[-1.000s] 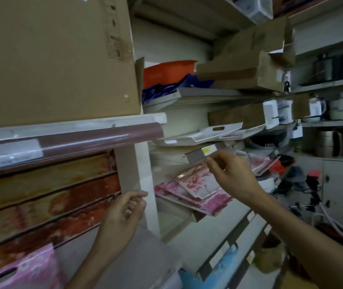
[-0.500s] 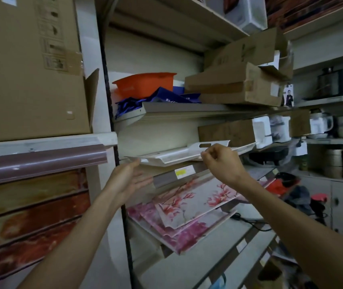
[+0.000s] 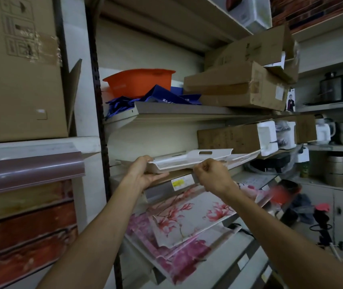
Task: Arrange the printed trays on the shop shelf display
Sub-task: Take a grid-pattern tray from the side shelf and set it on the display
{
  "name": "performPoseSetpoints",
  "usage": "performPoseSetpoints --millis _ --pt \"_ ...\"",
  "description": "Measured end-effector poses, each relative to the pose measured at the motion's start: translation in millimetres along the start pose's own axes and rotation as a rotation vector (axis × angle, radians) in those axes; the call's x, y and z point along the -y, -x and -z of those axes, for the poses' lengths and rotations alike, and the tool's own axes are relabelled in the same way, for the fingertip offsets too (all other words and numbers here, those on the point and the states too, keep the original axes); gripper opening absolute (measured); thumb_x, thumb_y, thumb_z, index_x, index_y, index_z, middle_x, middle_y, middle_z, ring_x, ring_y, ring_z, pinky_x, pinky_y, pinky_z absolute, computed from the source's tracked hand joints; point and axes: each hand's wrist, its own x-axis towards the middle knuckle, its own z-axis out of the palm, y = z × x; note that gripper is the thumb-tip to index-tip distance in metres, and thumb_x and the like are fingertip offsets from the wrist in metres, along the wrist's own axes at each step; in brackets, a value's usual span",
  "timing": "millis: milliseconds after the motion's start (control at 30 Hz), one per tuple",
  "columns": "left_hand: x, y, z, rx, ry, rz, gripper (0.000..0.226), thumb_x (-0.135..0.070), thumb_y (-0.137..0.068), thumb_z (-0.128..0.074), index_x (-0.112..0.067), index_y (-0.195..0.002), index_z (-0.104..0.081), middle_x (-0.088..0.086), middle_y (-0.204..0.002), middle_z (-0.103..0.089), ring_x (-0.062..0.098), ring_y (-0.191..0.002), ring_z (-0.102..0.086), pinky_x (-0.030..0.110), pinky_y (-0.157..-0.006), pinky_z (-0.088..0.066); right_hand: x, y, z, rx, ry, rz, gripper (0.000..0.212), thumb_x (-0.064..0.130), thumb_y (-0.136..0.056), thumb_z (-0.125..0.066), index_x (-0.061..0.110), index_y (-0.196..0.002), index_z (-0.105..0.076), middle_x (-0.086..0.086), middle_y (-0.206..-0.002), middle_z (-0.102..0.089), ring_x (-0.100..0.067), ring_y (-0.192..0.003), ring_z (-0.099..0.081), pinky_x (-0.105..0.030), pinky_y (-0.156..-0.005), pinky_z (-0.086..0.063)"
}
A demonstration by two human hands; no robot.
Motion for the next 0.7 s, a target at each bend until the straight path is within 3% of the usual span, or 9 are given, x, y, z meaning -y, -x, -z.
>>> performPoseSetpoints --millis 133,233,300,433,567,700 --pt "2 -5 0 0.009 -0.007 -0.049 0.011 0.008 -0.087 -0.040 -0.001 -0.083 -0.044 0.018 -0.095 -0.045 0.046 -0.101 -0.050 0.064 -0.088 -0.048 -10 -15 -11 0.002 -0.150 -0.141 0.032 0.032 -0.094 -0.052 0.005 -0.084 -0.068 -0.017 -0.085 -0.073 -0.033 -0.081 -0.070 -0.050 -0.073 -0.060" --pt "6 1 9 0.055 0.003 -0.074 0.011 0.009 -0.085 -0.042 0.000 -0.083 -0.047 0.021 -0.094 -0.052 0.044 -0.087 -0.057 0.064 -0.082 -0.051 -18 -25 -15 -0.021 -0.346 -0.235 0.038 0.047 -0.089 -0.056 0.012 -0.100 -0.065 -0.011 -0.100 -0.072 -0.029 -0.090 -0.070 -0.050 -0.081 -0.059" --pt "10 9 17 0.115 0.019 -0.086 0.014 0.009 -0.084 -0.044 0.003 -0.094 -0.052 0.025 -0.100 -0.060 0.046 -0.090 -0.062 0.064 -0.077 -0.055 -20 -31 -14 -0.069 -0.476 -0.281 0.048 0.053 -0.087 -0.057 0.012 -0.110 -0.062 -0.011 -0.105 -0.070 -0.030 -0.091 -0.071 -0.050 -0.081 -0.059" --pt "17 25 29 0.238 0.133 -0.102 0.042 0.010 -0.085 -0.044 0.000 -0.126 -0.049 0.029 -0.122 -0.062 0.046 -0.106 -0.063 0.061 -0.078 -0.056 -10 -39 -6 -0.094 -0.770 -0.351 0.032 0.039 -0.096 -0.053 0.012 -0.114 -0.056 -0.015 -0.104 -0.070 -0.033 -0.086 -0.073 -0.054 -0.076 -0.060" --pt "26 40 31 0.297 0.184 -0.076 0.045 0.010 -0.086 -0.046 -0.001 -0.130 -0.048 0.026 -0.122 -0.063 0.044 -0.106 -0.065 0.056 -0.074 -0.057 4 -42 7 -0.137 -0.984 -0.392 0.016 0.015 -0.100 -0.045 0.010 -0.112 -0.054 -0.018 -0.103 -0.069 -0.035 -0.092 -0.069 -0.056 -0.075 -0.059" --pt "38 54 33 0.331 0.120 -0.115 0.046 0.012 -0.087 -0.048 -0.007 -0.129 -0.050 0.021 -0.125 -0.064 0.038 -0.105 -0.068 0.048 -0.074 -0.058 7 -34 21 -0.201 -1.128 -0.455 0.029 -0.005 -0.094 -0.038 0.009 -0.118 -0.049 -0.019 -0.102 -0.066 -0.037 -0.093 -0.066 -0.061 -0.077 -0.056"
